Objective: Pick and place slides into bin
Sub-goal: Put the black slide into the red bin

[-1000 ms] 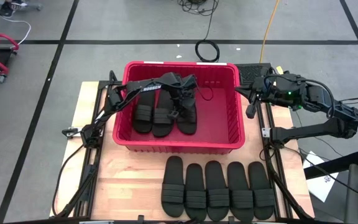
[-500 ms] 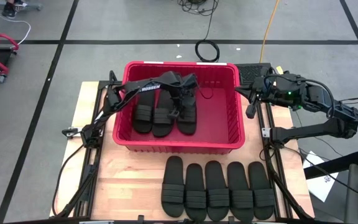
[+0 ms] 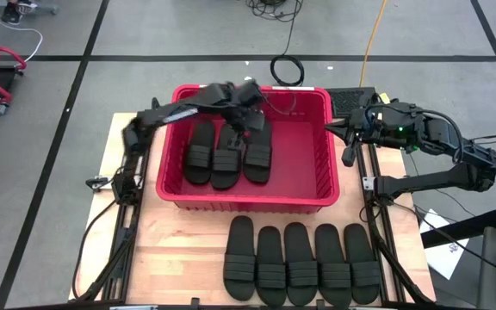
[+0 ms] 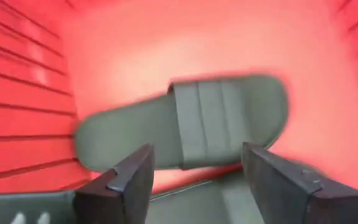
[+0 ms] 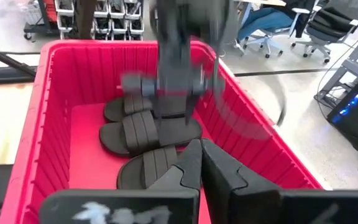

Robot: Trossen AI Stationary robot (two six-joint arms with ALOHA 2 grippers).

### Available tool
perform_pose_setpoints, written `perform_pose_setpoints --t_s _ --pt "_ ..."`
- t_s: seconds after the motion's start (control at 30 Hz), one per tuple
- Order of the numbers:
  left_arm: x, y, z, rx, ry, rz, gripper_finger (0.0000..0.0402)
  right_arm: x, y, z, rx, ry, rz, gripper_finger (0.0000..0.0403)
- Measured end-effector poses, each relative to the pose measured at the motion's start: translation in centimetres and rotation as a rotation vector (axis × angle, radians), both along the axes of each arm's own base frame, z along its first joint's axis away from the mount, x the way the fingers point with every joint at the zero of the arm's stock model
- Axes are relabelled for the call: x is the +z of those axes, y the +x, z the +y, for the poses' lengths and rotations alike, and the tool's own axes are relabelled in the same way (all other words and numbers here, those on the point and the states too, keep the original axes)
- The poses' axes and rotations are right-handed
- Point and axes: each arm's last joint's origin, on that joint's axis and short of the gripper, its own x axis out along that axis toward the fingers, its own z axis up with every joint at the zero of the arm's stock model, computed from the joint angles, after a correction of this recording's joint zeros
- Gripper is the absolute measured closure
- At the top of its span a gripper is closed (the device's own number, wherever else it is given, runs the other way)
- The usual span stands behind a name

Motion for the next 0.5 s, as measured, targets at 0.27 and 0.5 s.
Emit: perform_pose_setpoints --t_s 0.27,0.5 --pt "13.9 -9.0 -5.8 0.038 -0.069 -0.431 0.0314 -0.5 0.1 0.3 0.086 0.041 0.021 0.0403" --pt "21.4 -17.5 -10.8 0.063 -0.178 -0.785 0.0393 -2.0 1.5 0.6 0.269 0.103 -0.055 0.0403"
